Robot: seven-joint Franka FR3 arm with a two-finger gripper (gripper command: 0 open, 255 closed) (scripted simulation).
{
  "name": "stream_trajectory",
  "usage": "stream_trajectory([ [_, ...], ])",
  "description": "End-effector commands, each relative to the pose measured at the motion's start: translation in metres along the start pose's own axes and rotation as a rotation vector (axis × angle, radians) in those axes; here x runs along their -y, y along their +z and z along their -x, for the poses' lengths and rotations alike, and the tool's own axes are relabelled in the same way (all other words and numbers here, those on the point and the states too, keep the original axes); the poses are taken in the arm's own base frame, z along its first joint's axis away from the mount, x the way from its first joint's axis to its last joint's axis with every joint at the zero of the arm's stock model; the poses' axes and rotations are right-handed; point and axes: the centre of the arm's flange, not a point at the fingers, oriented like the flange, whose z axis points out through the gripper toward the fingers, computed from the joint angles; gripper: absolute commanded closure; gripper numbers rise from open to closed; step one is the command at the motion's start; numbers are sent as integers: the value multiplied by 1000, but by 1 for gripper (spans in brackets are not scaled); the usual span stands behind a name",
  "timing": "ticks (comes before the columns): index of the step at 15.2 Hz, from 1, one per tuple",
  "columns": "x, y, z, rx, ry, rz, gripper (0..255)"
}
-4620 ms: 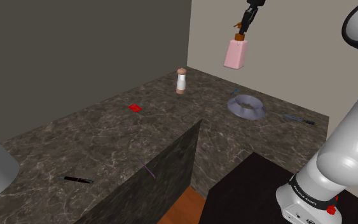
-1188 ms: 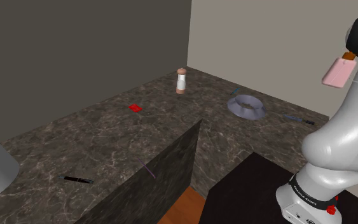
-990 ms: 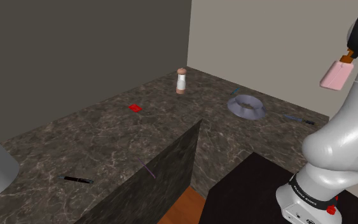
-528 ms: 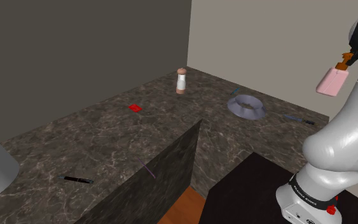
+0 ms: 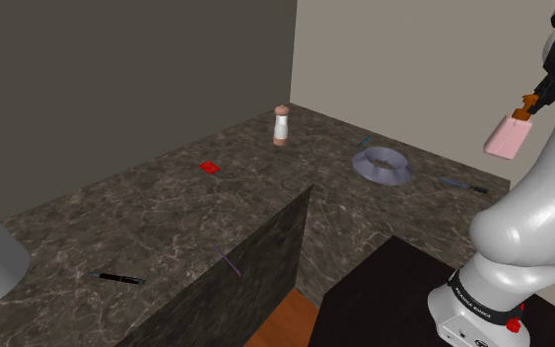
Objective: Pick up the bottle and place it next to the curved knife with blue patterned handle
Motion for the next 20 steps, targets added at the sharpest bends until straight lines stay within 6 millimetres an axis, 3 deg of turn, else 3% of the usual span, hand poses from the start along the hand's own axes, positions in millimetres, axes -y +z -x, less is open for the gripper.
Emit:
stream_trajectory([
  [1,0,11,2,0,0,0,255],
  [20,6,110,19,0,0,0,255],
])
